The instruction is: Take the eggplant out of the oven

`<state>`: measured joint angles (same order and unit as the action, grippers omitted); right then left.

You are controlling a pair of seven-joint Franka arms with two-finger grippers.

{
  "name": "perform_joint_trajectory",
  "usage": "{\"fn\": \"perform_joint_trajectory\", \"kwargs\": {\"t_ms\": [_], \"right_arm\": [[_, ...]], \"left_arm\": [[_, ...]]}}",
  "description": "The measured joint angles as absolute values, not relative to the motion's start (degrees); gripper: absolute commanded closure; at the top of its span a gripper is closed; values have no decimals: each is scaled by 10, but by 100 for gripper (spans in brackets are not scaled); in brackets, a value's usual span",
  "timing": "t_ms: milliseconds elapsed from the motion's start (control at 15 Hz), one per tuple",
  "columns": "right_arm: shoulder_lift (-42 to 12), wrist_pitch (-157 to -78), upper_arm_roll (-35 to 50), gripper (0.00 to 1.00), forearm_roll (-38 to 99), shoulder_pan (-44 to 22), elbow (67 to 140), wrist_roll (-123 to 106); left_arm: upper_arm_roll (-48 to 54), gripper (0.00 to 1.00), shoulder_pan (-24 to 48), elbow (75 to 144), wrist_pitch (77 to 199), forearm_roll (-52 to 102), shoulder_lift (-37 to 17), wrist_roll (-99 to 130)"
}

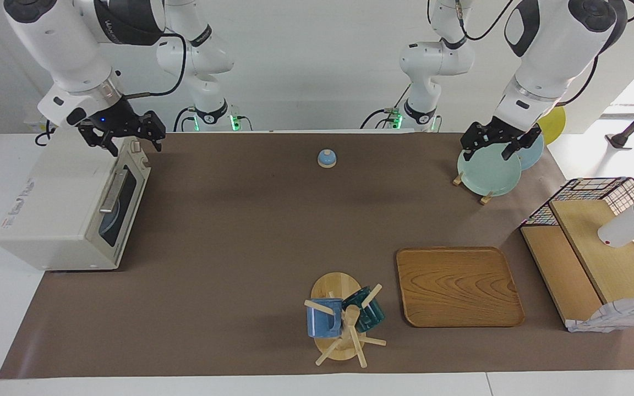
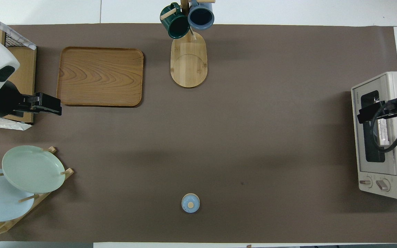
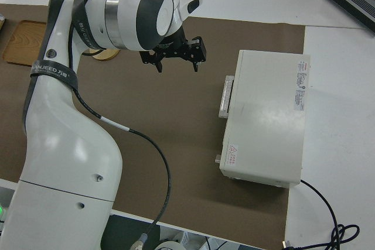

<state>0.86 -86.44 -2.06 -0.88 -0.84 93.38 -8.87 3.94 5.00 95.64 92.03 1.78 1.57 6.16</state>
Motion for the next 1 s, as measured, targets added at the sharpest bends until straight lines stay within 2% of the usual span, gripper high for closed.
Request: {"fn": "perform_joint_trajectory", "kwargs": {"t_ms": [600,667,800,867,1000], "right_arm": [[9,-864,-21,0,-9,-9,934,-89],[9,-864,-21,26,-9,-9,934,-90],[9,-866,-21,84,-9,-12,934,-92],[9,-866,-20,98,-9,-13,934,-93],[9,-873,-21,100,-9,-13,939,-104]], "left_arm": [[39,0,50,956,920,18,16,62],[39,0,50,956,920,18,16,62],[39,0,50,956,920,18,16,62],[39,0,50,956,920,18,16,62],[39,0,50,956,920,18,16,62]]}}
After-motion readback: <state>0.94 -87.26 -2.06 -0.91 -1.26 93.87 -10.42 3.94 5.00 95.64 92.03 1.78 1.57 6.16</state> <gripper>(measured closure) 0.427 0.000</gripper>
